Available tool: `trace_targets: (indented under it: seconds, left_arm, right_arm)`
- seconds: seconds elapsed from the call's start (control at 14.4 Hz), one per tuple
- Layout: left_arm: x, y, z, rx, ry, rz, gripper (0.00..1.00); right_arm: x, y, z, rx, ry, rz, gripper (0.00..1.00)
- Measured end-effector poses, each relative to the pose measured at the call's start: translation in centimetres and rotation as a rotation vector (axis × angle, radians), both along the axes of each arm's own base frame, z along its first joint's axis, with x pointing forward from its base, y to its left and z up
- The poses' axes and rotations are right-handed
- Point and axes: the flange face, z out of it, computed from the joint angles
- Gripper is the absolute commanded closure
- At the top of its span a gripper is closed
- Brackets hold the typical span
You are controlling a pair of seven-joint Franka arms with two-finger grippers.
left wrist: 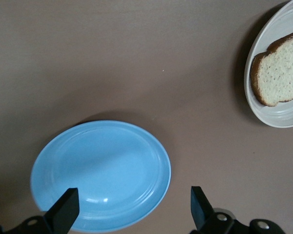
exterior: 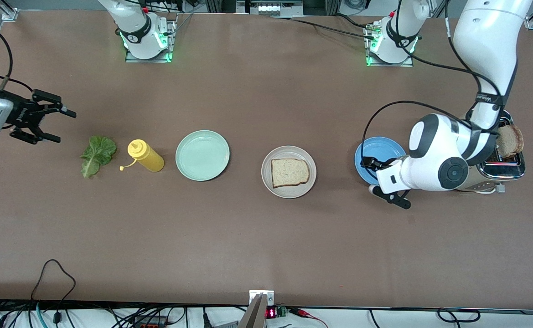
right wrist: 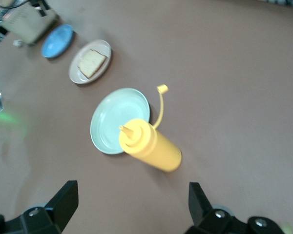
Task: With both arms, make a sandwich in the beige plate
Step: 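Open the left gripper and withdraw while the right gripper reaches the bottle, then grasp the yellow squeeze bottle with the right gripper and lift it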
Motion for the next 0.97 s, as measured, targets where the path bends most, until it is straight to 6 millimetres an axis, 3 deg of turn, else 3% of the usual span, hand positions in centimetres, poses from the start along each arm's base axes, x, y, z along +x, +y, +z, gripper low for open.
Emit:
trace_targets:
  seconds: [0.14,0.42,0.63,0.7,0.83,0.97]
  left_arm:
    - [0.3,0.8,2.8,0.056,-0.032,0.025,0.0]
    - [-0.5,4.3,9.5,0.108,-0.044,0.084,0.0]
    - [-2.0,4.0,16.7,0.135,-0.047,0.069,0.0]
    - [-2.5,3.2,19.5,0.138,-0.051,0.056,0.0]
    - [-2.9,2.2,20.9,0.142,-0.072,0.052,0.0]
    - [-2.8,3.2,22.5,0.16,-0.122,0.087,0.0]
  right_arm:
    - [-0.8,0.2,-3.1,0.069,-0.106,0.06,0.0]
    - [-1.2,-0.3,-11.4,0.197,-0.277,0.138,0.0]
    - [-1.8,-0.1,-18.0,0.267,-0.362,0.161,0.0]
    - [-2.2,0.4,-21.2,0.301,-0.403,0.166,0.0]
    - [-2.7,1.1,-23.5,0.349,-0.438,0.164,0.0]
    - [-3.2,1.8,-25.3,0.391,-0.468,0.165,0.0]
